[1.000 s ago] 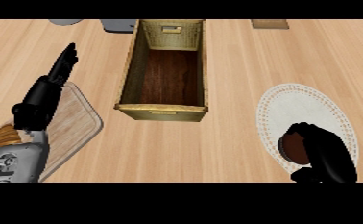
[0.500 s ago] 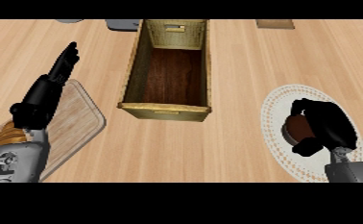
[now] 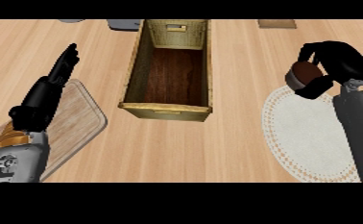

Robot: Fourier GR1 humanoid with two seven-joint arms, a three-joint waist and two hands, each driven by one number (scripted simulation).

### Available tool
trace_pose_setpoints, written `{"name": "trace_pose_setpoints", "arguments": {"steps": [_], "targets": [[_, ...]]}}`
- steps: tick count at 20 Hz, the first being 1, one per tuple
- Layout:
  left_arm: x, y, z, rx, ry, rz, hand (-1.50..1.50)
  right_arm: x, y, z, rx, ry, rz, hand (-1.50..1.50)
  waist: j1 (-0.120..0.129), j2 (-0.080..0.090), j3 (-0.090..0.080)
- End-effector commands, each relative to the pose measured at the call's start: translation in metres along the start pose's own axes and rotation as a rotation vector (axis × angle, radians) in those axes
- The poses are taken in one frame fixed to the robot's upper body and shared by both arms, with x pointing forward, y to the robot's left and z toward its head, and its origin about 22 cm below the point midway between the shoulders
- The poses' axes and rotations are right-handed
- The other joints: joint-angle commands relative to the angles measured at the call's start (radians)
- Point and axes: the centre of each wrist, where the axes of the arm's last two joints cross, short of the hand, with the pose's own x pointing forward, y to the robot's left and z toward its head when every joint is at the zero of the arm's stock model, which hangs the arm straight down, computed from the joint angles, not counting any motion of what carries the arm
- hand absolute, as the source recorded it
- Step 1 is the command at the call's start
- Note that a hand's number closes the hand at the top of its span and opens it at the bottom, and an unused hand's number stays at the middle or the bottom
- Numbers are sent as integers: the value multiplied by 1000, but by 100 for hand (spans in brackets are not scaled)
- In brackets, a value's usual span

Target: Pick the cupcake from the placemat and place it in the basket

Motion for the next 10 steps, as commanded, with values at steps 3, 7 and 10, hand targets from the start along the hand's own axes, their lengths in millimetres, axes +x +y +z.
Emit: {"name": "trace_pose_setpoints", "arguments": {"steps": [3, 7, 10], "targets": [[-4, 8, 2, -1, 6, 4, 0, 17, -80, -8, -300, -142, -331, 150, -10, -4, 1], [-1, 7, 6, -4, 22, 2, 0, 51, -110, -5, -358, -312, -595, 150, -12, -13, 0], [-5, 1, 10, 15, 24, -5, 0, 50, -157, 7, -389, -392, -622, 150, -20, -9, 0]]}}
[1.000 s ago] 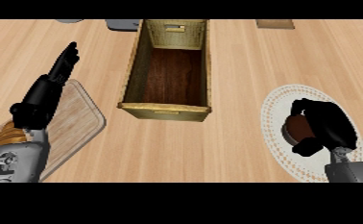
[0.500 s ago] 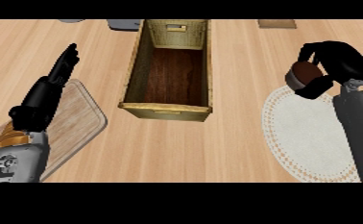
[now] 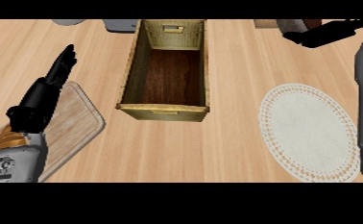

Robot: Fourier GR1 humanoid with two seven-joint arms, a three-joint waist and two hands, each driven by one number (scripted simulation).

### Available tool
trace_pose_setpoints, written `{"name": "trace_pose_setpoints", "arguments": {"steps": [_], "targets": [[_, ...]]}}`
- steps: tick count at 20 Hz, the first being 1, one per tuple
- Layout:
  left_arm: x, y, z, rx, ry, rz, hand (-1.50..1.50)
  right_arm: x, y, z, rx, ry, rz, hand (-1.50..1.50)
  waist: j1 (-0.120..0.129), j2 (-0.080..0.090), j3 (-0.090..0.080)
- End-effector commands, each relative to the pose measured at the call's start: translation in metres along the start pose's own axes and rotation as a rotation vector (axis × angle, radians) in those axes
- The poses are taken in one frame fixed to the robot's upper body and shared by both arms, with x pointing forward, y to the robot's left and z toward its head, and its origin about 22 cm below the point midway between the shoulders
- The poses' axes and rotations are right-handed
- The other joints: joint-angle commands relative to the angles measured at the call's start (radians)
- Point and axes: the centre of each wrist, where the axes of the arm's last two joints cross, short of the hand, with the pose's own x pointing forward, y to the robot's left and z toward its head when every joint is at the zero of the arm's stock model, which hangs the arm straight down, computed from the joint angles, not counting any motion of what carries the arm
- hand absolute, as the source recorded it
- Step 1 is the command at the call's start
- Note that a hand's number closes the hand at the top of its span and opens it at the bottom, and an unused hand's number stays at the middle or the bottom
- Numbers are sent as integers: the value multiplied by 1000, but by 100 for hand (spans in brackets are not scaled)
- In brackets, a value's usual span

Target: Pick the cupcake from the placemat and place it in the basket

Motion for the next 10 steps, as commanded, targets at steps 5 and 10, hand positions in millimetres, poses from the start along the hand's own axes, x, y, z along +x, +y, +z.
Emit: {"name": "trace_pose_setpoints", "arguments": {"steps": [5, 10], "targets": [[-8, -5, -9, 9, 4, -4, 0, 105, -61, -30, 11, -184, -153, 150, -4, 4, -1], [10, 9, -4, 12, -8, -7, 0, 187, -56, -42, 91, -219, -208, 150, 10, 2, -1]]}}
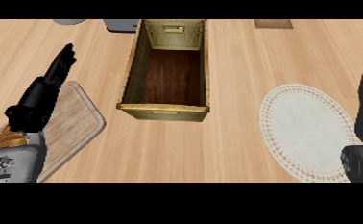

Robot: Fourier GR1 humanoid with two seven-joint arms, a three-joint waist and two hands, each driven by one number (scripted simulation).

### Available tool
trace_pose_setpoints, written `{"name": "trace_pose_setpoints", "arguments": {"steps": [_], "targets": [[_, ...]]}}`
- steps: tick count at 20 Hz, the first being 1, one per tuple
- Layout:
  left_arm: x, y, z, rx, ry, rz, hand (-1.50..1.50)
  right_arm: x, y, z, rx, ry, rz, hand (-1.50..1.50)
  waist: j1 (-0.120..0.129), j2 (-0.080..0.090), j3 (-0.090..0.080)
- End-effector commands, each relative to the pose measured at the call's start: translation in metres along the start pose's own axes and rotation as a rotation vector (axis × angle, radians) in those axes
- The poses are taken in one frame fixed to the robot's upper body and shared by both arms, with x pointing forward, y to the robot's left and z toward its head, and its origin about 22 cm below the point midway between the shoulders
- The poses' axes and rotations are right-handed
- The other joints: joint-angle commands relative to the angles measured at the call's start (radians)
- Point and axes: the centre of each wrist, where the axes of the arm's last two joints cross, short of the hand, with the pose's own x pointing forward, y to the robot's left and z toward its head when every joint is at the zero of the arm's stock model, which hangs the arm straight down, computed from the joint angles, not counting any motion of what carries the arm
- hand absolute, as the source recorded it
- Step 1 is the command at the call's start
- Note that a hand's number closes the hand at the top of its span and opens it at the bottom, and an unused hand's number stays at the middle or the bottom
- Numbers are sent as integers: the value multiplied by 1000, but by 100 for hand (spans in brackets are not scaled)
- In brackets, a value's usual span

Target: Pick the cupcake from the placemat and place it in the basket

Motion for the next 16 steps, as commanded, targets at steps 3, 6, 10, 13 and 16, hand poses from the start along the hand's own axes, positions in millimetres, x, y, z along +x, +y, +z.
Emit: {"name": "trace_pose_setpoints", "arguments": {"steps": [3, 6, 10, 13, 16], "targets": [[5, 1, -6, 14, -10, -1, 0, 87, 11, -23, 108, -3, -21, 150, -2, 1, 0], [5, -14, 7, -19, -18, 14, 0, 103, 39, -39, 144, 11, -17, 150, 13, 4, 0], [2, 2, -6, -16, 14, 4, 0, 138, 54, -50, 187, 59, -27, 150, 8, 6, 0], [7, 0, -10, -11, -16, 13, 0, 135, 72, -60, 239, 86, -22, 150, 9, 8, 0], [3, 5, -4, -17, -8, 16, 0, 146, 62, -66, 299, 110, 16, 150, 8, 7, 0]]}}
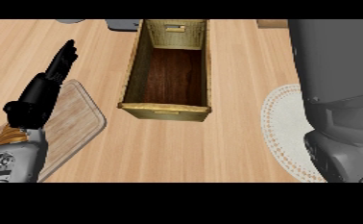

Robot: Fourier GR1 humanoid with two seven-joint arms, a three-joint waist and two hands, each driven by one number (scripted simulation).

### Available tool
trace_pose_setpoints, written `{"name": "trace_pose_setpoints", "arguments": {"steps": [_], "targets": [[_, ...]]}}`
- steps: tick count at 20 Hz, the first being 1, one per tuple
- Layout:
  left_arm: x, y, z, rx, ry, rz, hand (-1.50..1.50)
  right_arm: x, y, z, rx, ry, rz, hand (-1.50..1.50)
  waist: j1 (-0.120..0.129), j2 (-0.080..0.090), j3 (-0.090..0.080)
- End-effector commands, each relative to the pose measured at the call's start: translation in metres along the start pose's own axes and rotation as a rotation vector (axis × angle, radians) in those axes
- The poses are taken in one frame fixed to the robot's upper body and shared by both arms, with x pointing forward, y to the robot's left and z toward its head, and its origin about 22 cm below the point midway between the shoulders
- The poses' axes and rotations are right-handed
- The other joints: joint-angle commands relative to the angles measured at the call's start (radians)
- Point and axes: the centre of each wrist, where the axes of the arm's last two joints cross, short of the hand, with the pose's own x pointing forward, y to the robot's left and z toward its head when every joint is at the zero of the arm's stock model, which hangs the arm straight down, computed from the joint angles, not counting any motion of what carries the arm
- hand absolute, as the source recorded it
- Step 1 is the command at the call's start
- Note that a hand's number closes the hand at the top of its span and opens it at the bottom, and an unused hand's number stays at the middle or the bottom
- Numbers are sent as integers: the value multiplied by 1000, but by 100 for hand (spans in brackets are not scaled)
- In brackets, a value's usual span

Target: Pick the cupcake from the placemat and place it in the basket

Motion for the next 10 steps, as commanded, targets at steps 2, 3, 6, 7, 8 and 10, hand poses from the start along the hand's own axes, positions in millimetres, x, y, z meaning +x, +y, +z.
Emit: {"name": "trace_pose_setpoints", "arguments": {"steps": [2, 3, 6, 7, 8, 10], "targets": [[5, 5, -7, 5, -4, -22, 0, 21, 25, -17, 100, 75, 39, 150, 1, 1, 0], [-14, -3, 11, 10, 17, -7, 0, 3, 20, -13, 133, 93, 19, 150, -8, -2, 1], [-3, 5, -1, 17, 11, 1, 0, -8, 33, -21, 149, 137, 94, 150, -9, 1, 1], [-2, 1, 11, -1, 9, 2, 0, 3, 33, -20, 150, 173, 161, 150, -2, -2, 1], [-4, -4, 6, 9, 17, -6, 0, -1, 38, -22, 162, 184, 250, 150, -5, 1, 0], [-2, 2, 5, -7, -13, -15, 0, -2, 46, -27, 159, 206, 316, 150, 1, 3, 0]]}}
